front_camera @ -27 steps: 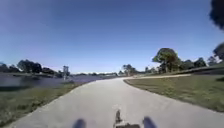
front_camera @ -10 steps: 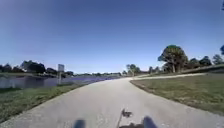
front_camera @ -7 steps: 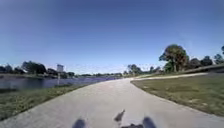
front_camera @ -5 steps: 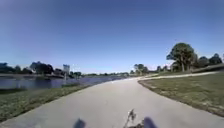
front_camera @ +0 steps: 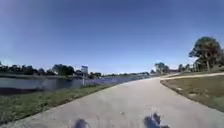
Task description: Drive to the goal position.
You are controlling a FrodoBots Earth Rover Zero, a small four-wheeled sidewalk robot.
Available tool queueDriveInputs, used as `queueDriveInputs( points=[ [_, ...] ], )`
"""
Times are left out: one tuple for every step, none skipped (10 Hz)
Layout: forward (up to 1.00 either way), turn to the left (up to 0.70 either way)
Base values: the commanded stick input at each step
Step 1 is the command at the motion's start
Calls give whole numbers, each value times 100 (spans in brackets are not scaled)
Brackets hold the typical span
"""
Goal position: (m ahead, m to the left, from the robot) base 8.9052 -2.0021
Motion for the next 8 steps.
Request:
queueDriveInputs(
  points=[
    [85, 0],
    [85, 0],
    [85, 0],
    [85, 0],
    [85, 0],
    [85, 0],
    [85, 0],
    [85, 0]
  ],
)
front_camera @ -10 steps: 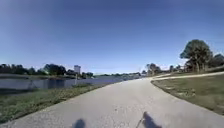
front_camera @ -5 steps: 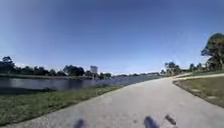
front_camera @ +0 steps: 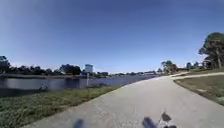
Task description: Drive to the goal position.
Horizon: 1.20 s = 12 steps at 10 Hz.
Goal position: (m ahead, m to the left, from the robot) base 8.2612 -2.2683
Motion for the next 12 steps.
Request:
queueDriveInputs(
  points=[
    [85, 0],
    [85, 0],
    [85, 0],
    [85, 0],
    [85, 0],
    [85, 0],
    [85, 0],
    [85, 0],
    [85, 0],
    [85, 0],
    [85, 0],
    [85, 0]
  ],
)
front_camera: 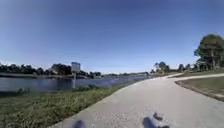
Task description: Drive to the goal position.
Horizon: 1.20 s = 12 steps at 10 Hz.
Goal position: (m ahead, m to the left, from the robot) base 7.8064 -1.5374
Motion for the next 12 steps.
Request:
queueDriveInputs(
  points=[
    [85, 0],
    [85, 0],
    [85, 0],
    [85, 0],
    [85, 0],
    [85, 0],
    [85, 0],
    [85, 0],
    [85, 0],
    [85, 0],
    [85, 0],
    [85, 0]
  ],
)
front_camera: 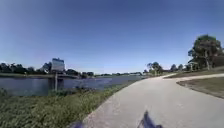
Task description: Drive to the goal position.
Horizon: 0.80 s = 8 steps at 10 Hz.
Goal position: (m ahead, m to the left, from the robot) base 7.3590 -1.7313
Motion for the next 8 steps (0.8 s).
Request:
queueDriveInputs(
  points=[
    [85, 0],
    [85, 0],
    [85, 0],
    [85, 0],
    [85, 0],
    [85, 0],
    [85, 0],
    [85, -31]
  ],
)
